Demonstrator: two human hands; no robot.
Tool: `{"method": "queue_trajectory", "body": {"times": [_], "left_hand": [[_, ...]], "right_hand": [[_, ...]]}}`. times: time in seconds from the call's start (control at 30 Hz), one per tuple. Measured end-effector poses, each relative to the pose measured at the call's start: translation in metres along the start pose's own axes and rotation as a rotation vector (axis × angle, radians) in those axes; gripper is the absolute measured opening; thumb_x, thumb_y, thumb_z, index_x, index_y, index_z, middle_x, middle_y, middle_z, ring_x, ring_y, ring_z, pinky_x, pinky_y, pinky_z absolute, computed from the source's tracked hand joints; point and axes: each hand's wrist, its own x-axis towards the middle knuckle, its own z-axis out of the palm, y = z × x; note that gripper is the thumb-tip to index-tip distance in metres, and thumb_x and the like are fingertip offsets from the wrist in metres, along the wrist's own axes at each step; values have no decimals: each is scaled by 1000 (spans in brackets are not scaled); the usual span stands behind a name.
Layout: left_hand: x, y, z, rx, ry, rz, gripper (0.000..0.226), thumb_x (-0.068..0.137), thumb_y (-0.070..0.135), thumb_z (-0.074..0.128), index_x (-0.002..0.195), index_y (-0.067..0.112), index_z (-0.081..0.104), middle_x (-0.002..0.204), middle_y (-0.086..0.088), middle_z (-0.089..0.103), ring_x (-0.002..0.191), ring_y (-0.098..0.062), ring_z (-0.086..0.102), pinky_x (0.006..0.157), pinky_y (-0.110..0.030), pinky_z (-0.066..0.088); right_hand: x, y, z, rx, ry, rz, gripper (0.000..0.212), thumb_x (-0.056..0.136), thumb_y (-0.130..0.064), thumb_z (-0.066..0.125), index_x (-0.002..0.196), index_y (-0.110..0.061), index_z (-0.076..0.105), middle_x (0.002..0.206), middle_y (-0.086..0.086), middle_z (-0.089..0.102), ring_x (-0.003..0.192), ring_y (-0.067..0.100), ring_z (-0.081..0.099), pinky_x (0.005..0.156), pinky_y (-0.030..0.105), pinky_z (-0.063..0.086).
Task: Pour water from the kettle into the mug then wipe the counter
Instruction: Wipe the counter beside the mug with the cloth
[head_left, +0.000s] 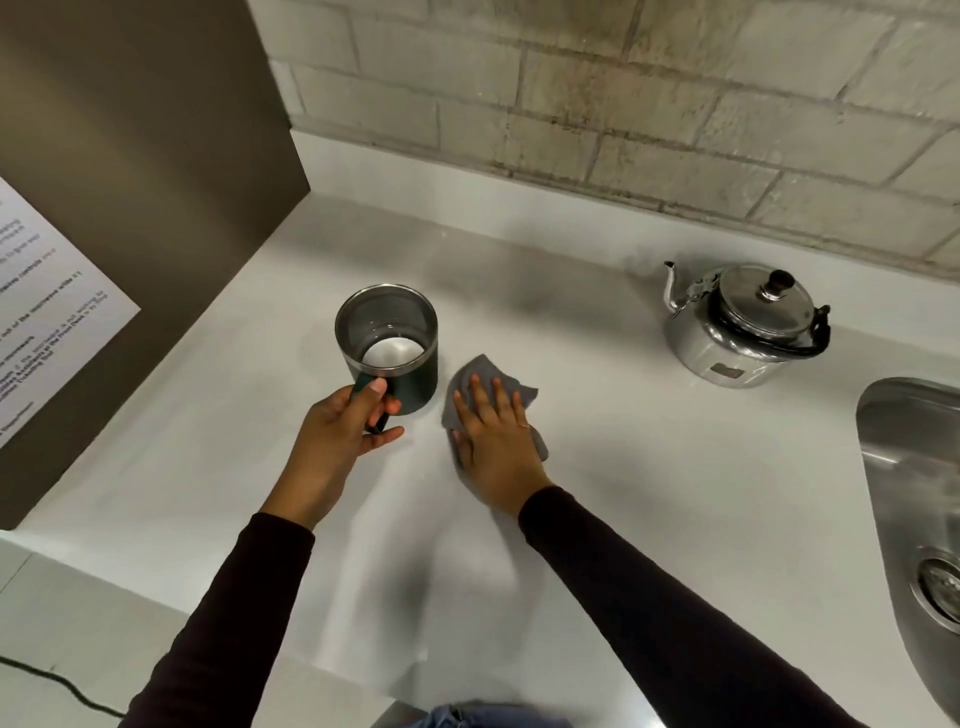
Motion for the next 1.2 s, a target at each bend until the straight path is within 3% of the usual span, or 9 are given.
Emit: {"method": "queue_trajectory", "body": {"times": [0.1,0.27,0.4,0.63,0.73,0.8,0.9,1.07,1.2], "left_hand": [[-3,-1,-6,-5,-2,-9,32,93,25,51,65,11,54,70,-4,56,71,-11,61,81,-36,57],[-11,-3,-12,16,-21,-11,30,93,25,50,72,5,54,65,-1,59,66,-4,65,70,-26,61],[-22,-6,-14,28,-49,-5,25,94,24,48,83,2,54,56,9,61,64,-3,63,69,-24,60],[-31,-4,-18,29,-92,7,26,94,23,48,77,2,50,55,8,61,63,-4,61,69,-25,60],[-30,-2,-17,42,-99,22,26,94,24,48,80,2,52,55,8,62,62,-3,62,75,-29,61],[-28,-1,-13,32,-110,30,28,94,23,47,74,4,50,55,8,62,61,-2,62,74,-27,61],[-24,-6,-2,40,-103,24,34,94,23,48,64,8,46,59,5,61,63,-2,63,74,-26,60],[-13,-21,18,16,-143,-21,35,94,24,49,61,11,48,71,-7,54,75,-15,58,80,-35,58],[-6,-33,31,26,-169,-58,36,93,26,50,59,16,51,70,-4,57,72,-10,60,72,-26,60]], "right_hand": [[-16,30,-4,-3,39,48,56,96,-31,32,147,-13,19,158,12,13,144,35,6,118,47,2],[22,91,-30,-7,99,393,49,98,-22,30,145,-8,26,156,15,20,144,32,13,119,46,7],[78,84,-39,202,79,435,46,99,-18,28,145,-10,25,155,15,22,143,29,15,117,46,18],[83,-3,-33,399,-237,41,42,98,-30,34,139,-23,36,148,14,35,130,36,40,104,46,37],[37,-20,-31,362,-261,-102,34,89,-41,38,117,-27,52,132,8,51,113,33,53,89,46,48],[6,-16,-24,268,-242,-266,33,89,-34,46,118,-25,61,136,3,52,128,27,41,100,42,41],[-37,-5,-12,150,-201,-379,47,94,-27,45,141,-25,38,154,-1,28,145,21,11,119,38,6],[-99,16,-9,176,-57,-106,47,96,-30,38,143,-28,32,156,-7,20,145,15,3,120,39,5],[-120,21,-6,158,71,157,49,97,-31,37,145,-26,27,154,-9,10,145,18,0,120,40,4]]}}
